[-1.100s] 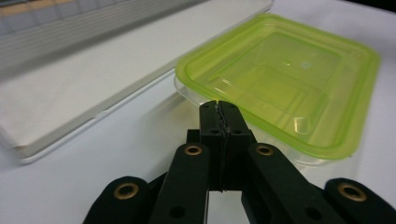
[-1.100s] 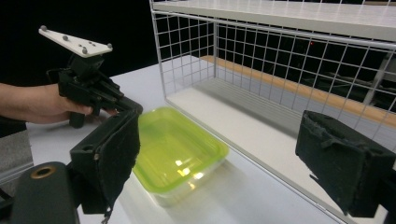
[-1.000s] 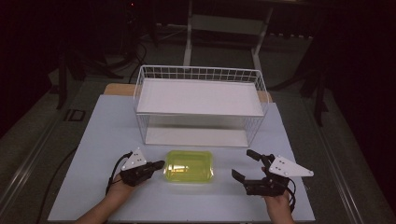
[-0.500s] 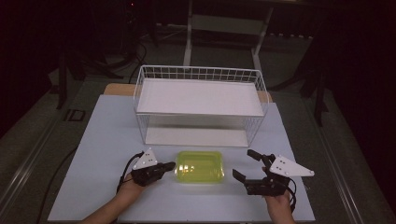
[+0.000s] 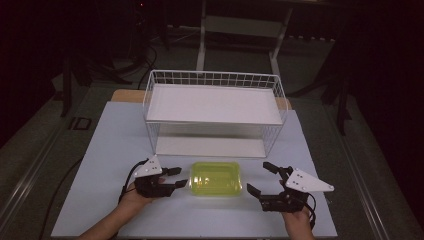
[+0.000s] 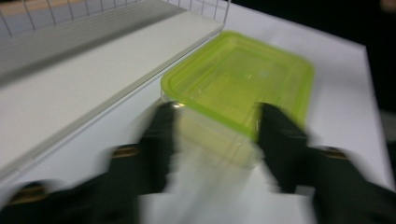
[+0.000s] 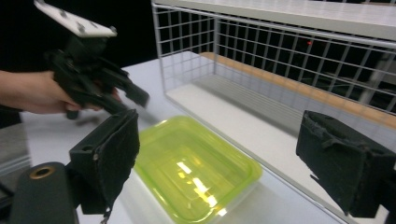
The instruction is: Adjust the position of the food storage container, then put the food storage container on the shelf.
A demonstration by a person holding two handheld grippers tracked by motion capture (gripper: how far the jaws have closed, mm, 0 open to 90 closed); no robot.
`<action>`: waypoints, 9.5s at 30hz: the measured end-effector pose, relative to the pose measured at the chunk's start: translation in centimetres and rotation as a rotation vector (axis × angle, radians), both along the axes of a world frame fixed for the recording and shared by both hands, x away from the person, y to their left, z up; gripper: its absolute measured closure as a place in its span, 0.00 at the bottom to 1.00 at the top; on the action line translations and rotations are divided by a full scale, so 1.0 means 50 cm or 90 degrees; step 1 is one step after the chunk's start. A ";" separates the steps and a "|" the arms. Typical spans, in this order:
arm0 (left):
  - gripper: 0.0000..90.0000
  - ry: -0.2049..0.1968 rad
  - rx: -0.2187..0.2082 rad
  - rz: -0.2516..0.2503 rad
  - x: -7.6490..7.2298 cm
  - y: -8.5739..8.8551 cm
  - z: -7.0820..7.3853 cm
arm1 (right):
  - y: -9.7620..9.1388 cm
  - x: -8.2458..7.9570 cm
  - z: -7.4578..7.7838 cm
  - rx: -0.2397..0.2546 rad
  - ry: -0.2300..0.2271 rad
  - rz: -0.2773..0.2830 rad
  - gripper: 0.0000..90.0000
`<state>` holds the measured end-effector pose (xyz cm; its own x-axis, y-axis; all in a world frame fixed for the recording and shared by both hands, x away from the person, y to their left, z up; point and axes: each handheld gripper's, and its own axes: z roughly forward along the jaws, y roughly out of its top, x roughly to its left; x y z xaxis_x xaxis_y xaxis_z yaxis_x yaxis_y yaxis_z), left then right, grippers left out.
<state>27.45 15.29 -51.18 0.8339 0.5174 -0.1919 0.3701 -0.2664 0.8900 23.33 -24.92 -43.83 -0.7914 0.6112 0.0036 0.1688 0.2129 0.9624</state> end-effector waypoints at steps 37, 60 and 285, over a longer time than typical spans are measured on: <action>0.17 0.117 0.024 0.068 0.042 -0.052 0.043 | 0.064 0.101 -0.058 -0.059 0.156 -0.067 0.15; 0.66 0.225 0.023 0.088 0.045 -0.086 -0.013 | 0.066 0.122 -0.134 -0.100 0.346 -0.044 0.61; 0.00 -0.035 -0.055 0.062 0.041 -0.025 0.040 | 0.206 0.238 -0.095 -0.095 0.150 -0.111 0.20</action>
